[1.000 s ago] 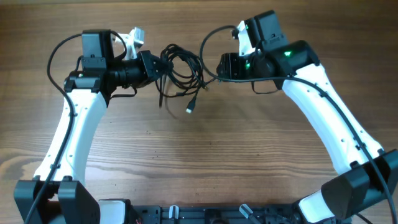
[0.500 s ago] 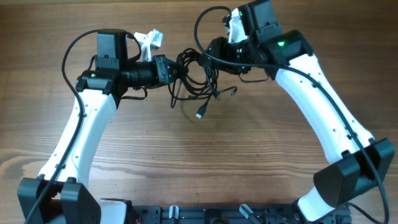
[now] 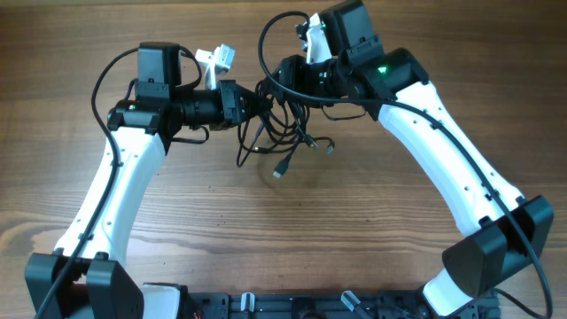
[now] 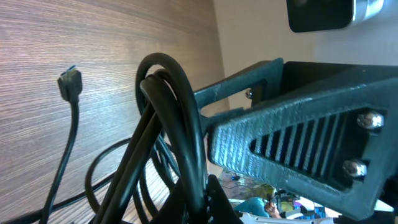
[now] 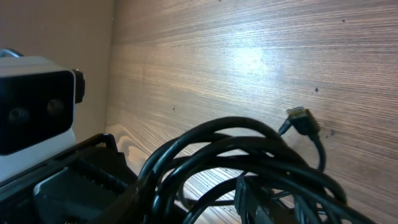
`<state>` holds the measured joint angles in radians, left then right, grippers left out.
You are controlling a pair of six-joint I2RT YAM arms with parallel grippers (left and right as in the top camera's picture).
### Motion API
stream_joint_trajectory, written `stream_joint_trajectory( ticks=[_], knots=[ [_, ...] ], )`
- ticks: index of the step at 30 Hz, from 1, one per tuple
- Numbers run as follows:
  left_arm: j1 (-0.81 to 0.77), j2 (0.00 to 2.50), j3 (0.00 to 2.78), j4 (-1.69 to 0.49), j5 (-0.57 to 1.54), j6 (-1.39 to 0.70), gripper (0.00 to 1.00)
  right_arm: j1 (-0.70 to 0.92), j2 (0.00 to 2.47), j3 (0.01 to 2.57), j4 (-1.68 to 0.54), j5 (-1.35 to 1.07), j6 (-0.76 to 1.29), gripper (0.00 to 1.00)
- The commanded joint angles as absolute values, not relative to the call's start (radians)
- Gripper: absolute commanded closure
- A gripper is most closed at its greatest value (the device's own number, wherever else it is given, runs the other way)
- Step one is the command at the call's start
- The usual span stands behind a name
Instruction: Untangle cables
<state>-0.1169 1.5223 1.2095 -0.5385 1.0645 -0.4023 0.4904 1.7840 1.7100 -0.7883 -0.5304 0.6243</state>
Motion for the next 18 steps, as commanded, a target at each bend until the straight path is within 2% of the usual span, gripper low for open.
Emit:
stream_joint_trajectory(
  ticks=[1, 9, 18],
  knots=[
    [-0.121, 1.519, 1.211, -0.535, 1.022, -0.405, 0.96, 0.493, 1.81, 1.706, -0.805, -0.457, 0.575, 0.55],
    [-0.134, 1.519, 1.211, -0.534, 0.864, -0.471, 0.96, 0.493, 1.81, 1.706, -0.834, -0.411, 0.546, 0.54],
    [-0.155, 1.519, 1.211, -0.553, 0.862, -0.502, 0.96, 0.495, 1.81, 1.706, -0.831, -0.42, 0.56, 0.54]
  ],
)
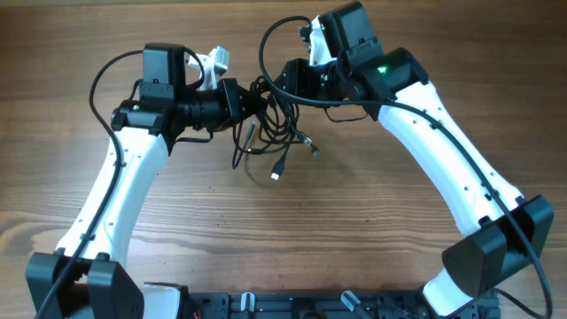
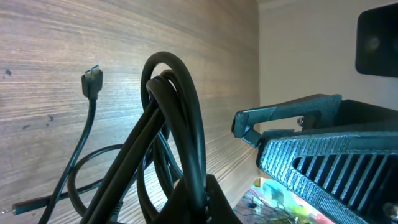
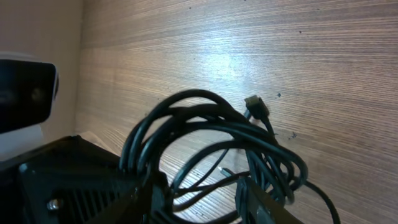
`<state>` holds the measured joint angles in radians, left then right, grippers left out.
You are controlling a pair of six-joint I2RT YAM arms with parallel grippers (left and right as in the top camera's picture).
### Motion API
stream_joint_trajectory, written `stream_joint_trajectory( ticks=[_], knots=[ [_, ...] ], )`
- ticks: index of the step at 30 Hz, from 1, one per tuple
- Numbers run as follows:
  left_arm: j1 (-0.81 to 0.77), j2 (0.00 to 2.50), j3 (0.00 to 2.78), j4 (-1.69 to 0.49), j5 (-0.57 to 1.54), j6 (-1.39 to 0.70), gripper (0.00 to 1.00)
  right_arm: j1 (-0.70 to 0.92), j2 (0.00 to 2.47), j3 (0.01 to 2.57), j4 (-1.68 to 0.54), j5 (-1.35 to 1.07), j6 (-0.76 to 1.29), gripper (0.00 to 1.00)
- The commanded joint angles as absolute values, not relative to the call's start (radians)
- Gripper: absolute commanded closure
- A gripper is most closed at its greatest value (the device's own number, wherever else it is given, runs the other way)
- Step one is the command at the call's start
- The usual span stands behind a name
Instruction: Untangle cables
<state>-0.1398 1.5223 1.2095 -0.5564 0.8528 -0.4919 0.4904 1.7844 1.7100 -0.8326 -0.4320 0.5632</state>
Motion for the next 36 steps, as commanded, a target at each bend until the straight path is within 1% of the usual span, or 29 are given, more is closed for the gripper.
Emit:
stream_joint_trajectory(
  ticks=[1, 5, 10, 15, 17, 18, 21, 26, 31, 35, 36],
  knots=[
    [-0.155, 1.519, 1.211, -0.553, 0.862, -0.502, 0.96, 0.495, 1.81, 1.706, -0.831, -0.42, 0.561, 0.54],
    [-0.155, 1.519, 1.211, -0.553, 0.869, -0.504, 0.96, 0.495, 1.81, 1.706, -0.831, -0.419, 0.588, 0.55],
    [-0.155, 1.519, 1.211, -0.552, 0.908, -0.645, 0.96, 0.495, 1.81, 1.706, -0.826, -0.419, 0.595, 0.56],
    [-0.155, 1.519, 1.211, -0.534, 1.012, -0.636, 0.96, 0.495, 1.824, 1.706, -0.814, -0.419, 0.605, 0.56],
    [-0.155, 1.519, 1.211, -0.534, 1.02, -0.578, 0.96, 0.495, 1.846, 1.706, -0.816, -0.419, 0.604, 0.56],
    [-0.155, 1.519, 1.211, -0.537, 1.06, -0.432, 0.96, 0.495, 1.853, 1.706, -0.817, -0.42, 0.604, 0.56],
    [-0.155, 1.519, 1.211, -0.596, 1.066, -0.208, 0.96, 0.494, 1.853, 1.706, -0.821, -0.419, 0.6, 0.55],
    [-0.149, 1.519, 1.211, -0.599, 1.064, -0.223, 0.96, 0.491, 1.853, 1.706, -0.843, -0.423, 0.524, 0.56],
    [-0.15, 1.519, 1.211, -0.599, 1.04, -0.445, 0.96, 0.501, 1.853, 1.706, -0.921, -0.453, 0.519, 0.56],
    [-0.154, 1.519, 1.211, -0.598, 1.029, -0.48, 0.96, 0.52, 1.855, 1.706, -0.944, -0.453, 0.523, 0.57],
    [-0.154, 1.519, 1.211, -0.599, 1.028, -0.48, 0.96, 0.525, 1.858, 1.706, -0.952, -0.453, 0.524, 0.6]
  ],
)
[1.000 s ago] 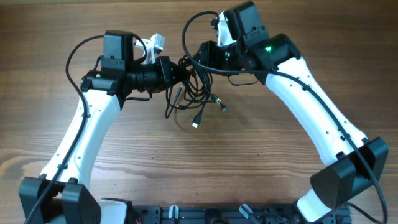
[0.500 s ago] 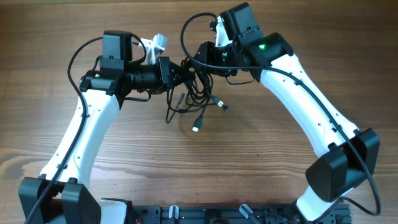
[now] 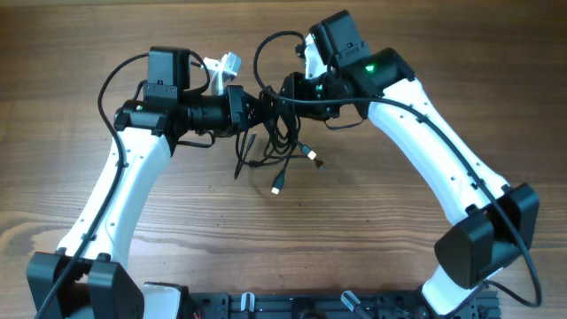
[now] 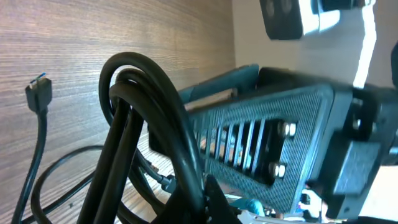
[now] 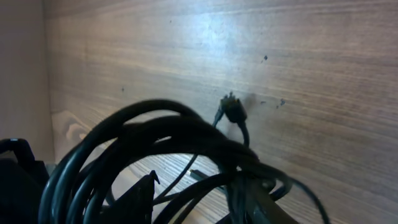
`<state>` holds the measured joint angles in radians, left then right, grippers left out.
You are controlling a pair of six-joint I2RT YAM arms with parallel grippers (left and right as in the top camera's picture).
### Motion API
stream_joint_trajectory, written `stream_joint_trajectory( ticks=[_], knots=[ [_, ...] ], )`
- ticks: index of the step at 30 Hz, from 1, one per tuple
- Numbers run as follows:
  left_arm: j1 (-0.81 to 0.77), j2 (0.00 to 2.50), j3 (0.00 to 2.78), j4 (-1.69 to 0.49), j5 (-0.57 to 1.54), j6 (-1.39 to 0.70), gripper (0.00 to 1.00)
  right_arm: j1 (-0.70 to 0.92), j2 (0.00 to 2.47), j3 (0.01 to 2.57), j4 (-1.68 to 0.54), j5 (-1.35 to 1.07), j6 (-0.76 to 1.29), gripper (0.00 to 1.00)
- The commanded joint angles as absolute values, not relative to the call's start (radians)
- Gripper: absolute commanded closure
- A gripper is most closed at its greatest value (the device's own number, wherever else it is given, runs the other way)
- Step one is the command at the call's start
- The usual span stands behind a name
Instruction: Untangle cables
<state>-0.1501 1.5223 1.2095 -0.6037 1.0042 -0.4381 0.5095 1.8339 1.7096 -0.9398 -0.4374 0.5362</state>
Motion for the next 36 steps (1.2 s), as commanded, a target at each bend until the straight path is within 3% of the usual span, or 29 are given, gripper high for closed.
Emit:
stream_joint_trajectory(
  ticks=[1, 8, 10, 11, 14, 17, 33, 36],
  knots=[
    [-0.154, 1.519, 1.211, -0.599, 1.028, -0.48, 0.96, 0.53, 1.861, 1.703, -0.956, -0.447, 0.523, 0.61],
    [-0.154, 1.519, 1.211, -0.599, 0.999, -0.48, 0.96, 0.529, 1.862, 1.693, -0.966, -0.437, 0.527, 0.76],
    [-0.154, 1.519, 1.211, -0.602, 0.963, -0.48, 0.96, 0.514, 1.862, 1.693, -0.967, -0.411, 0.522, 0.93],
    [-0.154, 1.519, 1.211, -0.609, 0.915, -0.48, 0.96, 0.502, 1.861, 1.694, -0.965, -0.399, 0.516, 0.96],
    [-0.154, 1.519, 1.211, -0.703, 0.627, -0.48, 0.96, 0.47, 1.852, 1.716, -0.957, -0.4, 0.425, 0.96],
    [-0.154, 1.52, 1.21, -0.767, 0.468, -0.479, 0.96, 0.466, 1.798, 1.744, -0.944, -0.4, 0.388, 0.96],
    [-0.155, 1.704, 1.208, -0.801, 0.458, -0.479, 0.96, 0.443, 1.541, 1.757, -0.917, -0.516, 0.544, 0.96],
    [-0.155, 1.704, 1.208, -0.801, 0.443, -0.479, 0.96, 0.374, 1.541, 1.757, -0.849, -0.714, 0.622, 0.96]
  ],
)
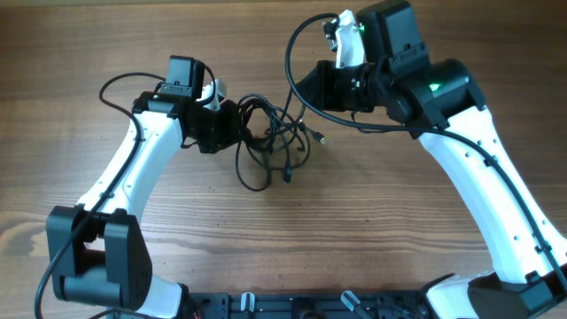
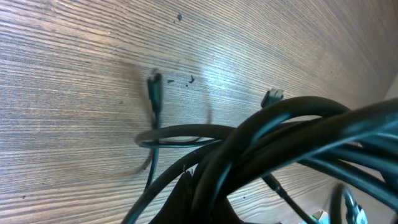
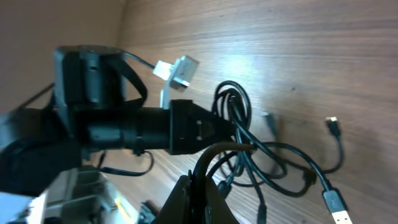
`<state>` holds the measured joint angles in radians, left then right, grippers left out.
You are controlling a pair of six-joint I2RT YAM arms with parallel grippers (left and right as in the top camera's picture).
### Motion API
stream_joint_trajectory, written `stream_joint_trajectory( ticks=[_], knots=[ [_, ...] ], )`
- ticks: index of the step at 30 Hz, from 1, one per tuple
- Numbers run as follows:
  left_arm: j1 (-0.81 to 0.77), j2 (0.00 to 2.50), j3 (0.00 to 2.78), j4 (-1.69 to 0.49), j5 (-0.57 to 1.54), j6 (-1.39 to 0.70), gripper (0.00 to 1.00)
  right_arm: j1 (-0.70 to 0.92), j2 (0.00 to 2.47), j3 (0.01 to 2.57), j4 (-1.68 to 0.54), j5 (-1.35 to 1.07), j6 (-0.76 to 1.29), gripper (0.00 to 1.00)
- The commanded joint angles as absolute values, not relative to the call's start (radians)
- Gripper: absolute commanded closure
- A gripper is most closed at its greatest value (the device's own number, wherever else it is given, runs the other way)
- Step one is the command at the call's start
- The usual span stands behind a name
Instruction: Untangle cables
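A tangle of black cables [image 1: 266, 142] lies mid-table, its loops and plug ends spread toward the front. My left gripper [image 1: 232, 131] is shut on the tangle's left side; in the left wrist view thick strands [image 2: 273, 143] cross right over its fingers [image 2: 202, 190]. My right gripper [image 1: 299, 90] stands to the right of the tangle and further back. In the right wrist view it [image 3: 200, 196] is shut on one black strand [image 3: 233, 148] that arches back into the tangle [image 3: 261, 149].
Loose plug ends lie on the wood: one [image 1: 289, 177] at the front, one [image 1: 319, 137] at the right, a USB plug [image 3: 336, 202] and a small plug [image 3: 333, 121]. The right arm's own cable [image 1: 292, 44] loops behind its wrist. The wooden table [image 1: 354, 239] extends toward the front.
My right gripper has moved right, away from the left one, holding only one strand. My left gripper has moved slightly left and toward the front with the tangle, whose loops now lie more spread out.
At all three earlier moments both grippers were nearly touching at the back of the table, shut on the same bunched tangle, with only small shifts. Now they are apart, the left keeping the tangle and the right holding a single strand.
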<state>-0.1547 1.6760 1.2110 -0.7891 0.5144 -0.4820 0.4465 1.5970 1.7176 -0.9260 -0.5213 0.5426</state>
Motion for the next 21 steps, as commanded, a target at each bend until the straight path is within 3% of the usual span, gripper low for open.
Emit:
stream_joint_trajectory(
  ticks=[1, 3, 5, 8, 11, 15, 21],
  knots=[
    [-0.155, 1.704, 1.208, -0.801, 0.443, -0.479, 0.96, 0.335, 1.541, 1.757, -0.815, -0.796, 0.644, 0.96],
    [-0.155, 1.704, 1.208, -0.8, 0.443, -0.479, 0.96, 0.217, 1.541, 1.757, -0.705, -0.983, 0.714, 0.96],
    [-0.155, 1.704, 1.208, -0.801, 0.443, -0.479, 0.96, 0.115, 1.541, 1.757, -0.661, -1.018, 0.739, 0.96],
    [-0.155, 1.704, 1.208, -0.802, 0.444, -0.479, 0.96, 0.044, 1.547, 1.757, -0.774, -0.719, 0.639, 0.96],
    [-0.155, 1.704, 1.208, -0.802, 0.444, -0.479, 0.96, 0.093, 1.57, 1.753, -0.95, -0.44, 0.524, 0.96],
    [-0.155, 1.704, 1.208, -0.797, 0.536, -0.441, 0.96, 0.167, 1.629, 1.753, -0.997, -0.434, 0.47, 0.91],
    [-0.125, 1.704, 1.208, -0.639, 0.956, -0.344, 0.96, 0.299, 1.774, 1.753, -1.037, -0.462, 0.445, 0.75]
  ],
)
